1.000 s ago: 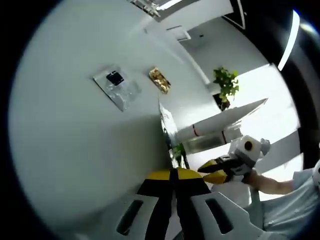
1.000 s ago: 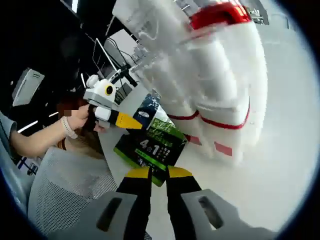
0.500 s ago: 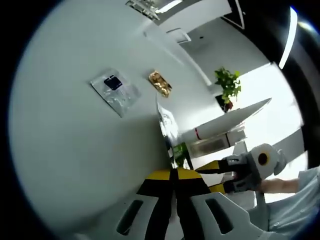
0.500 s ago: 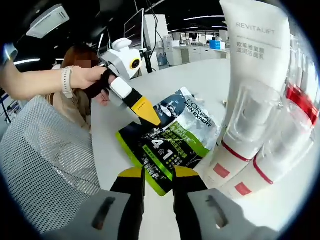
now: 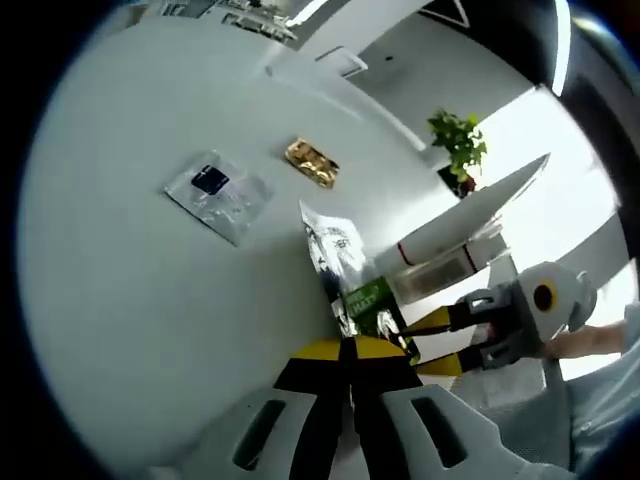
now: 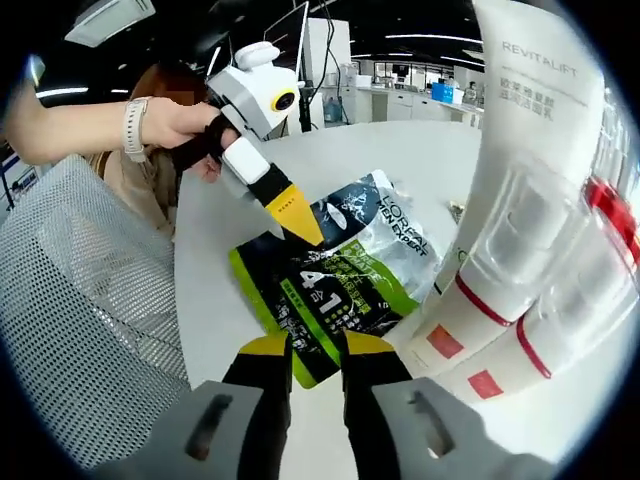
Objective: Arrange the skincare products in the storage area until every visible bottle or jar stands upright without overlapping.
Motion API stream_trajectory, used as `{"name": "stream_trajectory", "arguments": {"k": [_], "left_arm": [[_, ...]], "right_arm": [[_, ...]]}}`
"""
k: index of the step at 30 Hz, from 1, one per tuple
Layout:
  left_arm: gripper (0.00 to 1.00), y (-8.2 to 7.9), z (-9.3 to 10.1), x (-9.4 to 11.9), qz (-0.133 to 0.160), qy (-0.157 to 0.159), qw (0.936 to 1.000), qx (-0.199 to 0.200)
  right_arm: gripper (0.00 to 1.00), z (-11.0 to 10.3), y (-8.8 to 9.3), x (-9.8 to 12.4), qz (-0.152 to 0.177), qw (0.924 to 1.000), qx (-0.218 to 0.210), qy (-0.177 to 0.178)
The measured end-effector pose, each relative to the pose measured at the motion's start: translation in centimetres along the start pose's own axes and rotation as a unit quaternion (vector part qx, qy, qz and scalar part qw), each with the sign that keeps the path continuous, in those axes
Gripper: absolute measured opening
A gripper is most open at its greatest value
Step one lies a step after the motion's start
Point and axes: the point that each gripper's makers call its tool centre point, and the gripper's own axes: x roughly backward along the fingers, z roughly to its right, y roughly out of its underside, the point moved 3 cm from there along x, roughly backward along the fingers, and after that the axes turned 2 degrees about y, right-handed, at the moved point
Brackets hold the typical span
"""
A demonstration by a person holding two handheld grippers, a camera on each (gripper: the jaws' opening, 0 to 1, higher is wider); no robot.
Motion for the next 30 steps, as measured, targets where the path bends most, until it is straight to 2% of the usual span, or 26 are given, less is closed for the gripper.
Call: {"name": "stream_trajectory", "arguments": {"k": [5,8,11,14,18,19,21,22,23,27,30], "left_arm": [[0.0,0.1,0.0,0.1,-0.004,-0.01,0.9984,-0.055],[0.0,0.3,0.0,0.4,-0.014,-0.019,0.9924,-0.12],[0.03,0.1,-0.5,0.7,-0.015,-0.038,0.9892,-0.141],[0.04,-0.3,-0.9,1.2,-0.007,-0.048,0.9887,-0.142],[0.04,-1.8,-1.5,2.0,0.024,-0.069,0.9867,-0.145],[0.05,-2.6,-1.8,2.3,0.043,-0.084,0.9845,-0.148],[0.07,-3.4,-1.6,2.7,0.061,-0.096,0.9824,-0.148],[0.06,-3.9,-1.6,2.8,0.071,-0.103,0.9799,-0.155],[0.06,-4.5,-1.5,2.9,0.082,-0.114,0.9741,-0.177],[0.06,-4.2,-0.6,1.6,0.052,-0.111,0.9686,-0.216],[0.06,-3.9,-0.9,0.6,0.034,-0.117,0.968,-0.219]], "right_arm": [[0.19,0.0,0.1,0.0,-0.005,0.9999,0.013,0.0],[0.19,0.0,0.1,0.0,-0.008,0.9999,0.01,-0.004],[0.19,-0.2,0.1,0.0,-0.011,0.9997,0.019,0.002],[0.19,-0.1,0.1,0.0,-0.012,0.9998,0.016,0.003],[0.19,-0.1,0.1,0.0,-0.012,0.9997,0.018,0.005],[0.19,-0.1,0.1,0.0,-0.012,0.9998,0.018,0.004],[0.19,-0.1,0.1,0.0,-0.012,0.9998,0.016,0.003],[0.19,-0.1,0.1,0.0,-0.012,0.9998,0.016,0.003],[0.19,-0.1,0.1,0.0,-0.012,0.9998,0.017,0.003],[0.2,-0.1,0.1,0.0,-0.012,0.9998,0.015,0.004],[0.2,-0.1,0.1,0.0,-0.012,0.9998,0.015,0.005]]}}
